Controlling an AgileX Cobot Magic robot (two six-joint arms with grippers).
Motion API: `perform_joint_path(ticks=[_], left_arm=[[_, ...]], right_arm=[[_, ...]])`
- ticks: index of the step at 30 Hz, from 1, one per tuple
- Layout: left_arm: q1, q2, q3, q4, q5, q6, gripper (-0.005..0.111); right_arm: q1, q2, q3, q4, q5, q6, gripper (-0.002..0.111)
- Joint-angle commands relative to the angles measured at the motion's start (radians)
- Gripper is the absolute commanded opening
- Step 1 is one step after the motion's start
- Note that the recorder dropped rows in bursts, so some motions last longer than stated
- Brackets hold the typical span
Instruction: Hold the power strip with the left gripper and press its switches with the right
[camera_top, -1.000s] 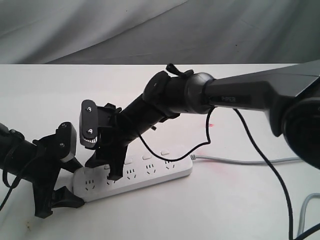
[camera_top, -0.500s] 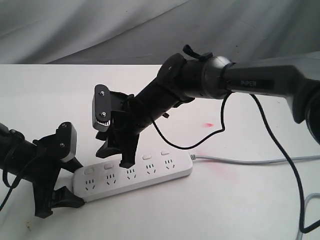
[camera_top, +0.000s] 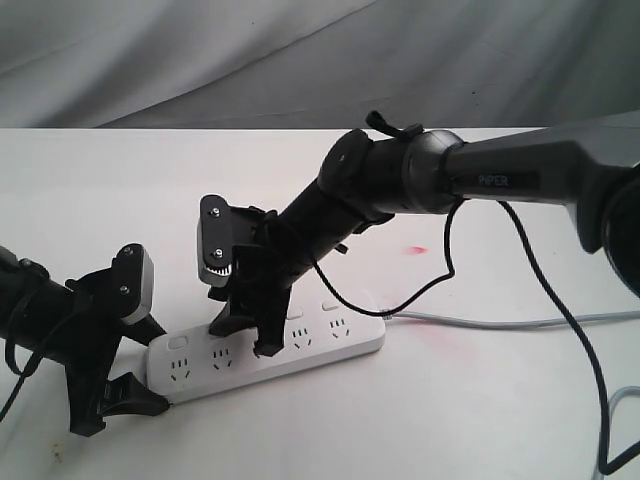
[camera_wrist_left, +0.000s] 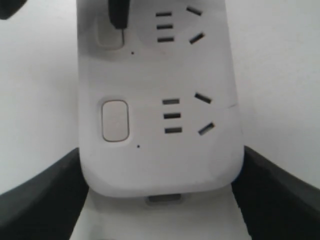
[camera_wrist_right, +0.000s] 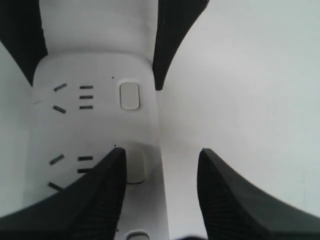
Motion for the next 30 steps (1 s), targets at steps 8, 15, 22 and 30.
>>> perform_joint_path(ticks=[8,15,22,30], left_arm=[[-0.004,0.002,-0.008,-0.010,0.004,0.003,0.053],[-0.004,0.002,-0.008,-0.010,0.004,0.003,0.053],[-0.004,0.002,-0.008,-0.010,0.004,0.003,0.053],[-0.004,0.002,-0.008,-0.010,0.004,0.003,0.053]], right_arm=[[-0.005,-0.003,0.016,0.048,-0.035,-0.015,0.043],[-0.005,-0.017,0.016,0.055,-0.035,-0.015,0.043],[-0.005,0.000,0.016,0.055,-0.035,-0.016,0.043],[-0.005,0.018,0.016,0.029,-0.035,-0.018,0.043]])
